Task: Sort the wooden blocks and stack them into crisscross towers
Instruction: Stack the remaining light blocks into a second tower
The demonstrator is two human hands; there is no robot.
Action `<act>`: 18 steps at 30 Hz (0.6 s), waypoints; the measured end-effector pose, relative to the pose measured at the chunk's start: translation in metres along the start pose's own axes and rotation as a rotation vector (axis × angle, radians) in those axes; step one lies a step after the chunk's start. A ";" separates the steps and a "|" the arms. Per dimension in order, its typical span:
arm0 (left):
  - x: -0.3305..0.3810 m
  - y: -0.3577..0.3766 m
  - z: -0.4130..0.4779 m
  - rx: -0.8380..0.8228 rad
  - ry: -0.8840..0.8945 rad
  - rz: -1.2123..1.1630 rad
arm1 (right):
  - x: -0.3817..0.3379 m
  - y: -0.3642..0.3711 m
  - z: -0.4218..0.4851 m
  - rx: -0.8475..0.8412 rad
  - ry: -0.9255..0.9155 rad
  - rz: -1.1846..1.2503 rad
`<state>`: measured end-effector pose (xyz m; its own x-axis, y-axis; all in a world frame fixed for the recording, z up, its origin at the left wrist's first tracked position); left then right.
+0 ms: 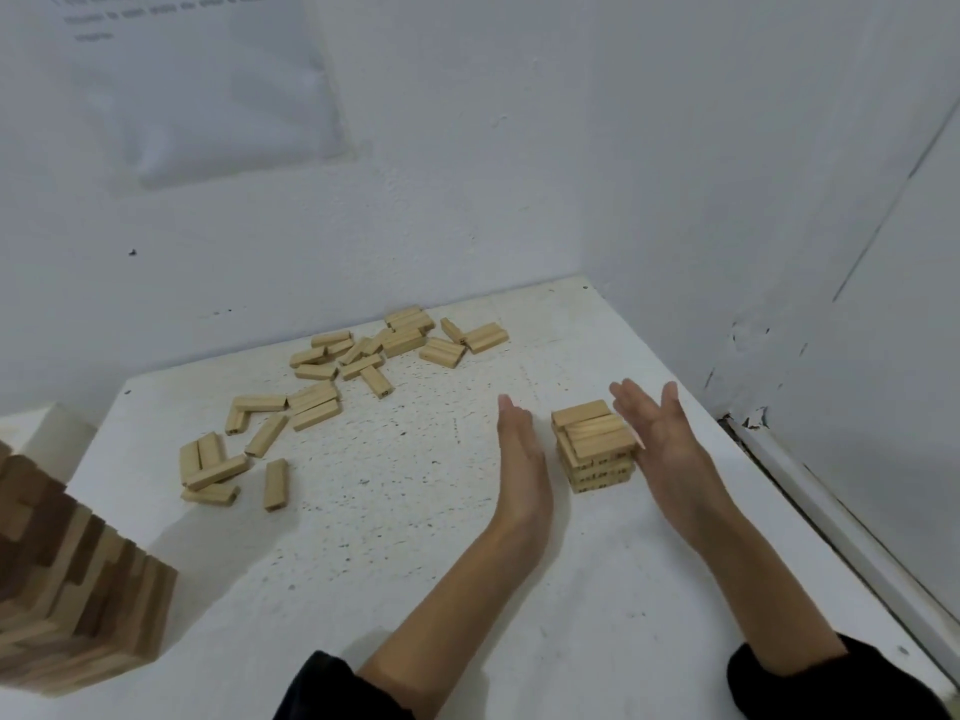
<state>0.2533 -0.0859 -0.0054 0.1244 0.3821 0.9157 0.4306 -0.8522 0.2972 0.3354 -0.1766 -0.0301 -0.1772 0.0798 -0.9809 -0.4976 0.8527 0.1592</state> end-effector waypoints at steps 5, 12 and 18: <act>-0.015 0.008 0.004 0.040 0.005 -0.017 | 0.012 0.010 -0.002 -0.006 0.098 0.122; -0.030 0.015 0.011 -0.035 -0.092 -0.125 | 0.015 0.013 -0.006 0.021 0.075 0.097; -0.030 0.018 0.012 -0.042 -0.087 -0.203 | 0.018 0.013 -0.003 0.007 0.076 0.081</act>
<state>0.2679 -0.1083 -0.0307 0.1167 0.5753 0.8096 0.4177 -0.7680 0.4855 0.3233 -0.1658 -0.0454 -0.2801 0.1093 -0.9537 -0.4734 0.8486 0.2363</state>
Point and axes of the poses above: each hand's wrist, its own z-axis towards the middle knuckle, its own y-axis out of the palm, x = y × z, the point moved 7 cm from there along z, towards the middle knuckle
